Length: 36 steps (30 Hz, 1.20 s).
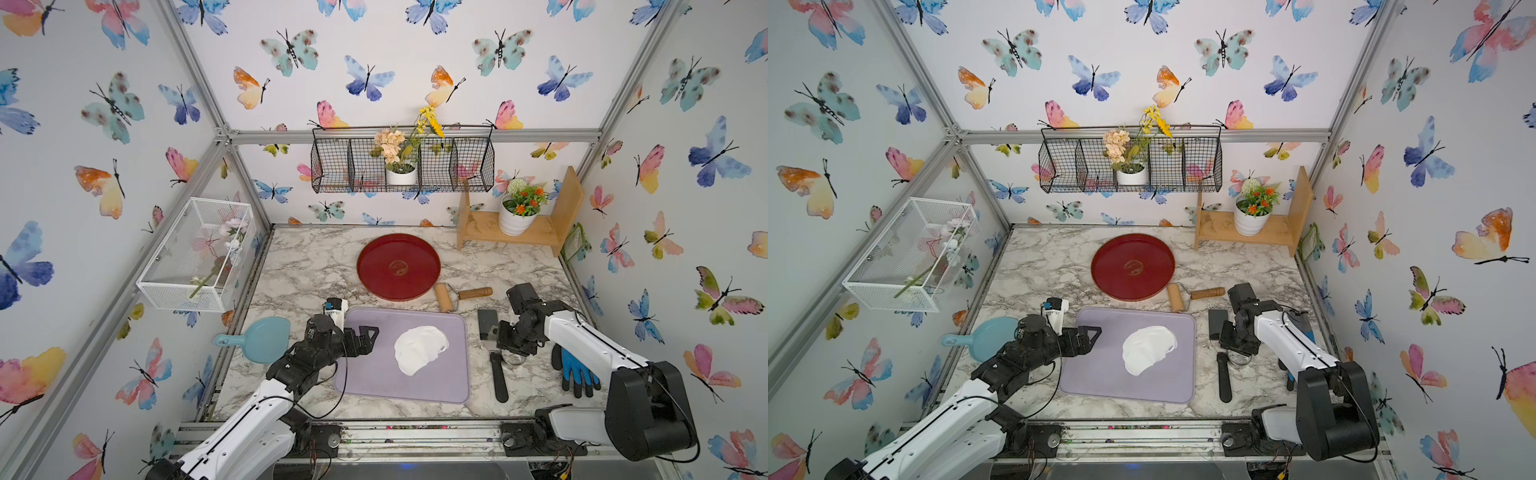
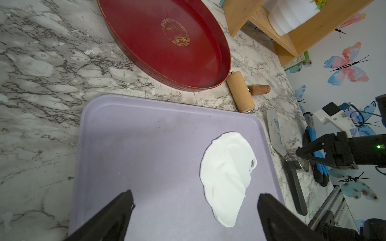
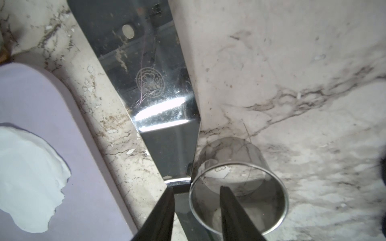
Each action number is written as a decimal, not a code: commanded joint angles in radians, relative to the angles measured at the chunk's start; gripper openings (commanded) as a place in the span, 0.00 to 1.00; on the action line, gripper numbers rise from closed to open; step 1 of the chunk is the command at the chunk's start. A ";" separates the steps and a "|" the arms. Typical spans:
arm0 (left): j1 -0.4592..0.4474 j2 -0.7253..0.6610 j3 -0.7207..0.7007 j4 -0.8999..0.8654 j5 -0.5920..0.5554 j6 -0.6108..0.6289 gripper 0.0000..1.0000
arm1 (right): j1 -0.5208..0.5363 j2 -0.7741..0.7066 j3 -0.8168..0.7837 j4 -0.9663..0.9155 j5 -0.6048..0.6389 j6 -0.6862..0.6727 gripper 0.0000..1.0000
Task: Roll out the dumpling wrappers from the dough
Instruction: Pick up the dumpling mold from the center of the board.
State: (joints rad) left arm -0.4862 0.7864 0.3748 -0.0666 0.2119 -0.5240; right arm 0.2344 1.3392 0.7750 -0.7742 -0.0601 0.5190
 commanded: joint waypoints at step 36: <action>0.004 -0.070 0.018 -0.068 -0.032 0.015 0.99 | 0.001 -0.039 0.123 -0.036 0.146 -0.092 0.01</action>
State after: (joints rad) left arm -0.4862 0.7296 0.3740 -0.1085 0.2100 -0.5228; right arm 0.2344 1.3369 0.8433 -0.7773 0.0555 0.4618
